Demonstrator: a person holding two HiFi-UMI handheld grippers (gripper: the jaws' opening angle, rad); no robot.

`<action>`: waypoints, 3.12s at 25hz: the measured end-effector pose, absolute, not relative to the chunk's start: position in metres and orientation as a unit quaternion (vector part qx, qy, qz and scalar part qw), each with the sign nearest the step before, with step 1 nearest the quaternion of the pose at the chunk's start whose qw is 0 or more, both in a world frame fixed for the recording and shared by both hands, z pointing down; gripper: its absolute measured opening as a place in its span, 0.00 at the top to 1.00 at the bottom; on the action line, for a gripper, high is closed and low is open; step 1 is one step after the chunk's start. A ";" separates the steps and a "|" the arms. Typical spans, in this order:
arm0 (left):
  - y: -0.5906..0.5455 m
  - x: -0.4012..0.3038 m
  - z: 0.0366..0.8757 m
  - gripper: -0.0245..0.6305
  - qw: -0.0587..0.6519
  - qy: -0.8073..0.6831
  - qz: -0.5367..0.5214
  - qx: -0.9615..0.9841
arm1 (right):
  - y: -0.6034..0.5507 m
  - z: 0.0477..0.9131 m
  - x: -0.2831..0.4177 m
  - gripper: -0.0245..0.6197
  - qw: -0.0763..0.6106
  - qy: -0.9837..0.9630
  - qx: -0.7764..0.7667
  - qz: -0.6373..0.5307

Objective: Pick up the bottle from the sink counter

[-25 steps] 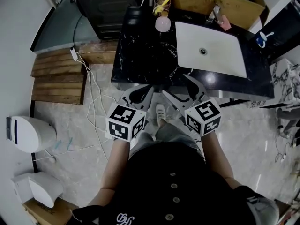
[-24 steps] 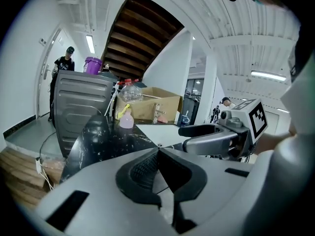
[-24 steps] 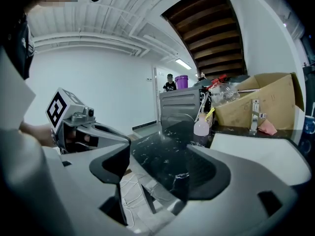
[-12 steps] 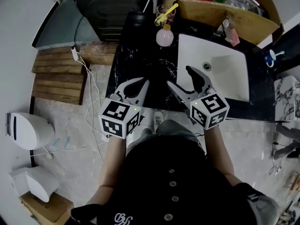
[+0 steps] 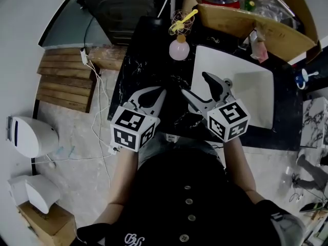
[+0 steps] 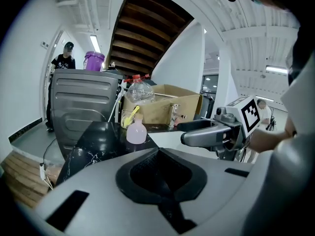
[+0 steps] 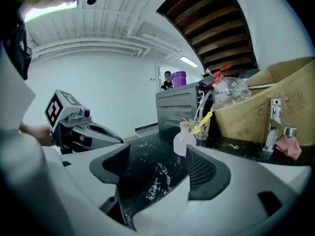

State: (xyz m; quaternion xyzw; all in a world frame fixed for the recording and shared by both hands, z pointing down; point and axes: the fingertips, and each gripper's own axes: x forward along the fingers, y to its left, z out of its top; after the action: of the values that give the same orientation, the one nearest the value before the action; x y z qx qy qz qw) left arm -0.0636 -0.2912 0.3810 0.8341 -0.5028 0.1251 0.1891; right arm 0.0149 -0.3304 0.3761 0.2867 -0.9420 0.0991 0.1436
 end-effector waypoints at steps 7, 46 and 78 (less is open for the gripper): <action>-0.296 -0.062 0.388 0.94 0.196 -0.504 0.142 0.829 | -0.334 0.384 0.012 0.43 0.151 -0.945 0.270 0.107; -0.370 -0.101 0.417 0.94 0.224 -0.442 0.164 0.853 | -0.406 0.415 -0.023 0.45 0.214 -0.924 0.298 0.105; -0.398 -0.109 0.423 0.94 0.245 -0.444 0.101 0.856 | -0.486 0.466 -0.067 0.35 0.310 -0.903 0.259 0.143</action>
State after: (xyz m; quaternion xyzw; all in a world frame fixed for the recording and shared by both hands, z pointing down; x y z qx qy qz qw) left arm -0.1088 -0.3985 0.4225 0.8560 -0.4437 0.1010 0.2453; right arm -0.0673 -0.4860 0.4657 0.2594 -0.9034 0.1433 0.3099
